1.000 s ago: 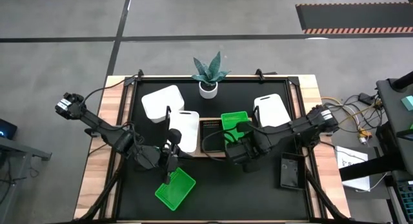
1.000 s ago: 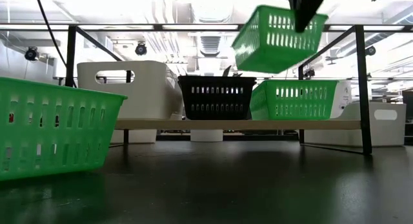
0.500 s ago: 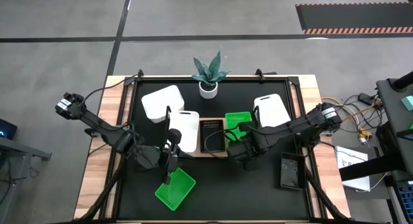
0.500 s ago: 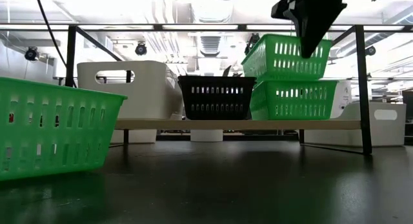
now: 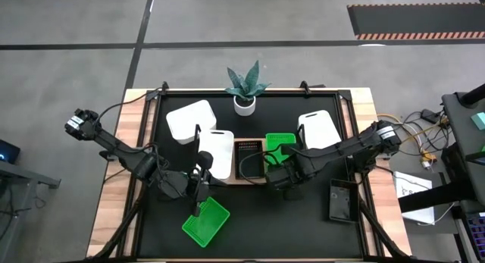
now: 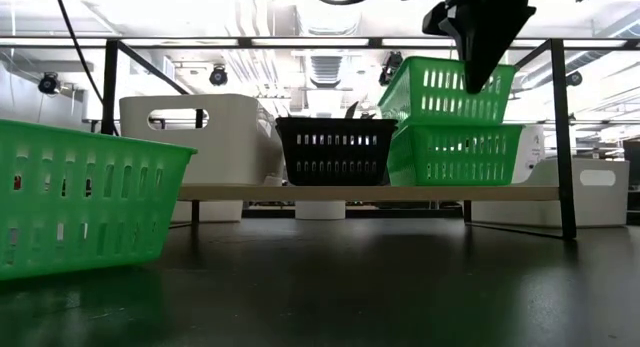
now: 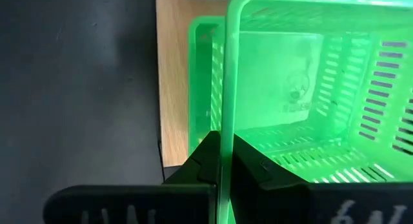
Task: Stack baskets on shelf by color
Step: Stack the right green bin on top of the other green bin on the shelf
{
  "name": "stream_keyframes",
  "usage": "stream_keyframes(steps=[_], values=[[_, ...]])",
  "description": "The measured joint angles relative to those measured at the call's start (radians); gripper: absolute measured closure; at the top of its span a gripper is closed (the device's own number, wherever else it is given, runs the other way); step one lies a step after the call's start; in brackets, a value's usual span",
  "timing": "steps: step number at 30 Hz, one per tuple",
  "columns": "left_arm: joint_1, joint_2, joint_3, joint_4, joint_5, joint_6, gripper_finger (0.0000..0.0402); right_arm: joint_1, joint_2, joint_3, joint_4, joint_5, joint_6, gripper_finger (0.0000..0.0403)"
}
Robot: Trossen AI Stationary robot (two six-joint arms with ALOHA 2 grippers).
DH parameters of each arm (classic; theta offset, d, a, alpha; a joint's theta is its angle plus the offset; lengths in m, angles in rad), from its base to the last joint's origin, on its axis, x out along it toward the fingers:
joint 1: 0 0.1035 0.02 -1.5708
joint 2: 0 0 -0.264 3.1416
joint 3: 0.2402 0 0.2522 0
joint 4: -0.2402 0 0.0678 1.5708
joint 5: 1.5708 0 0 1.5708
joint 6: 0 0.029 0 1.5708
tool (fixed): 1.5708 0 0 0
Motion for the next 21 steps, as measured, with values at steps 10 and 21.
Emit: stream_keyframes(steps=[10,21], values=[[0.000,0.000,0.000,-0.001,0.000,0.000,0.0362,0.000,0.000,-0.036,0.006,0.000,0.002,0.0394],[0.000,0.000,0.000,-0.001,0.000,0.000,0.0362,-0.001,0.000,-0.036,0.056,0.002,0.009,0.0365]])
